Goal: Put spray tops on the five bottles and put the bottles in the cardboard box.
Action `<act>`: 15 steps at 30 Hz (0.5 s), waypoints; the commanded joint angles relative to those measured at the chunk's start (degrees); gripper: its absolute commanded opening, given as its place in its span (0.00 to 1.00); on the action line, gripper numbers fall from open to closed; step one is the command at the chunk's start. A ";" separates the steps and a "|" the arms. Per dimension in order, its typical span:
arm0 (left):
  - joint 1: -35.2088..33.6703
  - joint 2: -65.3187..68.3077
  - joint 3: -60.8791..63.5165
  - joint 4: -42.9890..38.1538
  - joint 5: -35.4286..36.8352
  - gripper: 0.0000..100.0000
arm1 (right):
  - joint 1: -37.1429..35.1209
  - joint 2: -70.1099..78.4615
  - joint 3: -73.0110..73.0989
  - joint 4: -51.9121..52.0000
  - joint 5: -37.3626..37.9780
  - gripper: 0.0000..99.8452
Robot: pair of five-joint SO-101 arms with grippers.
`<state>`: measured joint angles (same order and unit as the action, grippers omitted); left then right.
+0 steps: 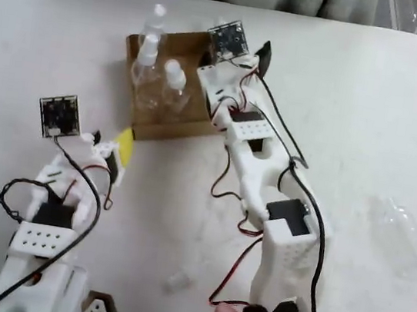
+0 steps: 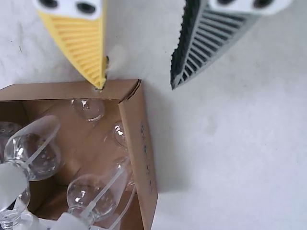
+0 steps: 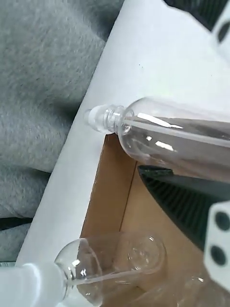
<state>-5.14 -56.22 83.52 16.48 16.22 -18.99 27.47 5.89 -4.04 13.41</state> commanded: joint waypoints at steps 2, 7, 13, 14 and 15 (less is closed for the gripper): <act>-0.75 -1.54 0.00 -2.11 0.35 0.21 | 1.98 -8.22 2.11 2.42 0.26 0.42; -0.75 -1.54 0.00 -2.11 0.35 0.21 | 1.19 -14.46 7.21 2.68 0.18 0.42; -0.75 -1.54 0.00 -2.11 0.35 0.21 | 0.66 -17.10 12.13 2.68 0.18 0.42; -0.75 -1.54 0.00 -2.11 0.35 0.21 | 0.66 -17.45 12.66 2.68 0.18 0.42; -0.75 -1.54 0.00 -2.11 0.35 0.21 | 0.84 -17.80 13.19 2.68 0.18 0.42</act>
<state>-5.14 -56.22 83.52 16.48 16.22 -18.46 13.85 18.99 -1.58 13.41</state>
